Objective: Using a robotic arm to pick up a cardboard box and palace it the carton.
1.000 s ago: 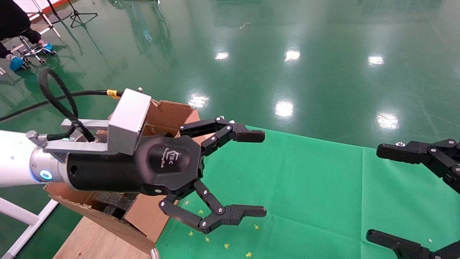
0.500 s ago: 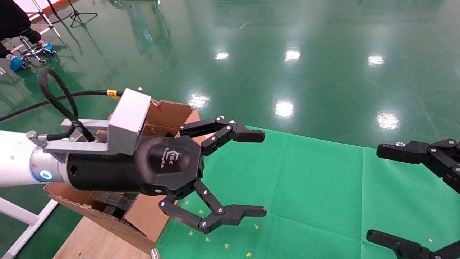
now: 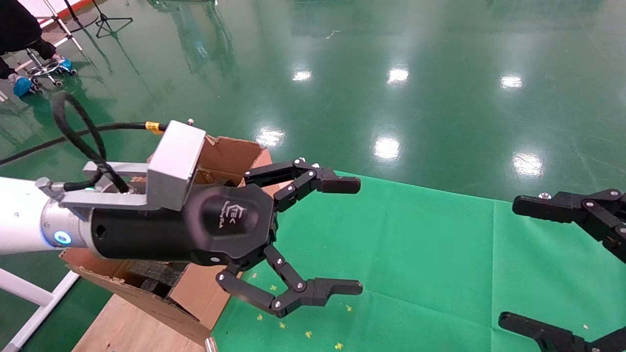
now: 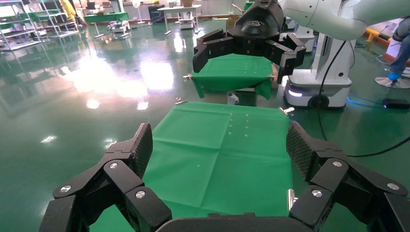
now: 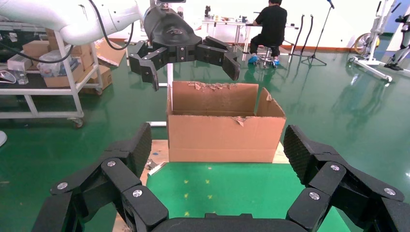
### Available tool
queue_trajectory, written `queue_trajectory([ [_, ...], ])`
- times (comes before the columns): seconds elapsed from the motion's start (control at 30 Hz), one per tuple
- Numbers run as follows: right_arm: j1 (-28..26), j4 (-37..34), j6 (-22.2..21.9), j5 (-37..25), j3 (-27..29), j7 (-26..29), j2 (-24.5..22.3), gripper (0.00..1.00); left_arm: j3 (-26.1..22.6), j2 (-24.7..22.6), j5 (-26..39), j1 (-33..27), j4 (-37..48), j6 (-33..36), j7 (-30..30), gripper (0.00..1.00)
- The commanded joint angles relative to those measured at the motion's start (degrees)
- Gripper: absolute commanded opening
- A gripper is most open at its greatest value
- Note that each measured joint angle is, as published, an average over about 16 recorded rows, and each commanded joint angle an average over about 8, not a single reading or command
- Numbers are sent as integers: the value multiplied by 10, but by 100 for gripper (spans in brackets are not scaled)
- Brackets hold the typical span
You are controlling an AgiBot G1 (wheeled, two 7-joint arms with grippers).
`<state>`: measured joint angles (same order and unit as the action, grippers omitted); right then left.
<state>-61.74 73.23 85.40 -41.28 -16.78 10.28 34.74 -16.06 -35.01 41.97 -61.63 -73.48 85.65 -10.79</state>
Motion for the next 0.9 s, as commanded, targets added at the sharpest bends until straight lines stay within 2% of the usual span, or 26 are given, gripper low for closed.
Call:
queue_trajectory([
  [0.03,0,0,0,0,0,0,0,100,0,0,0,0,0,0,0,100],
  [0.9,0,0,0,0,0,0,0,100,0,0,0,0,0,0,0,100],
])
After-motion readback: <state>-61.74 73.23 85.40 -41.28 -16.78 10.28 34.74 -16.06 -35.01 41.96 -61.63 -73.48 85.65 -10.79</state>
